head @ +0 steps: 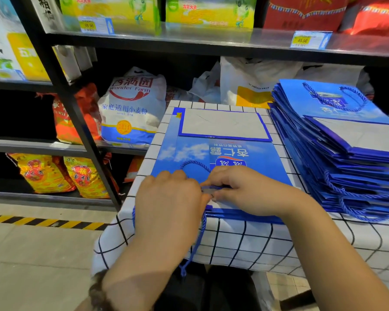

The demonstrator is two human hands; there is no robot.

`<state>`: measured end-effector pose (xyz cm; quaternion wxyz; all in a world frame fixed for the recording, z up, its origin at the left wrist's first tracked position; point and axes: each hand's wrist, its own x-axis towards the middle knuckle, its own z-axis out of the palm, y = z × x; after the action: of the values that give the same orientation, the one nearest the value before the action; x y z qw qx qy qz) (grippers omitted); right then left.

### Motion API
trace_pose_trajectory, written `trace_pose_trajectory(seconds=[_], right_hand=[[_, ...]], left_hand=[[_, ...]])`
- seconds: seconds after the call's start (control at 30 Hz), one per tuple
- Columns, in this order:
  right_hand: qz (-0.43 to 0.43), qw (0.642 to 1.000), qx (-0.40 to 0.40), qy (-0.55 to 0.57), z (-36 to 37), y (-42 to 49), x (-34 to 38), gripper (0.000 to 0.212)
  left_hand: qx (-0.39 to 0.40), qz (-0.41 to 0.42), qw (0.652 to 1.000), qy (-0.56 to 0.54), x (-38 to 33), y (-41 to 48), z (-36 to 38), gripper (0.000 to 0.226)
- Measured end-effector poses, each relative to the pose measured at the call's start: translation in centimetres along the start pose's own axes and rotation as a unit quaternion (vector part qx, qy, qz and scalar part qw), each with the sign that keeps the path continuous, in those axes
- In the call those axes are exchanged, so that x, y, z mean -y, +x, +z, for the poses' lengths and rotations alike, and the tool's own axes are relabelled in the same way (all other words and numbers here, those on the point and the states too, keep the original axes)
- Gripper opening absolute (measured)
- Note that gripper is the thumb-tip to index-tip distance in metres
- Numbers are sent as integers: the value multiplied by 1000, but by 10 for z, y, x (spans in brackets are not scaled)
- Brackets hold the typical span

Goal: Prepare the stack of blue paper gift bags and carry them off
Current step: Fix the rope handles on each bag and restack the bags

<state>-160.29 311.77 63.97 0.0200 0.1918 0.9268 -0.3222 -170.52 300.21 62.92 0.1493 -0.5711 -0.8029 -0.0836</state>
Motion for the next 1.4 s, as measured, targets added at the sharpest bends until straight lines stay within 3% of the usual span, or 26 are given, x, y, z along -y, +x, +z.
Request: trace_pose_trajectory(seconds=[0.3, 0.43, 0.5, 0.6, 0.63, 0.7, 0.77, 0.93, 1.1, 1.3, 1.4], right_hand=[[13, 999, -24, -18, -1, -1, -2, 15], [10, 999, -35, -28, 2, -3, -5, 20], [10, 999, -45, -14, 3, -4, -6, 21], [3, 997, -70, -13, 6, -6, -7, 23], [-1, 997, -73, -18, 7, -7, -7, 25], [-5, 997, -75, -33, 11, -9, -7, 29], [-5, 995, -91, -43, 14, -11, -6, 30], [13, 987, -152, -47, 19, -16, -6, 24], [25, 987, -155, -21, 17, -18, -3, 18], [31, 981, -157, -109, 18, -22, 14, 15], [4, 963, -184, -197, 27, -21, 26, 38]], left_hand=[[-21, 47, 999, -8, -5, 2, 13, 43], [-21, 91, 993, -76, 5, -3, 13, 28], [22, 42, 990, -133, 10, 0, 5, 25], [33, -84, 927, -365, 21, 11, 0, 30], [26, -97, 922, -373, 22, 16, -1, 24], [72, -89, 948, -297, 20, 24, 1, 15], [113, -89, 954, -264, 14, 31, 6, 28], [155, -111, 885, -424, 12, 40, 16, 31], [67, -151, 877, -451, 15, 42, 25, 24], [23, -171, 851, -496, 8, 38, 30, 28], [1, -182, 825, -536, 13, 39, 25, 26]])
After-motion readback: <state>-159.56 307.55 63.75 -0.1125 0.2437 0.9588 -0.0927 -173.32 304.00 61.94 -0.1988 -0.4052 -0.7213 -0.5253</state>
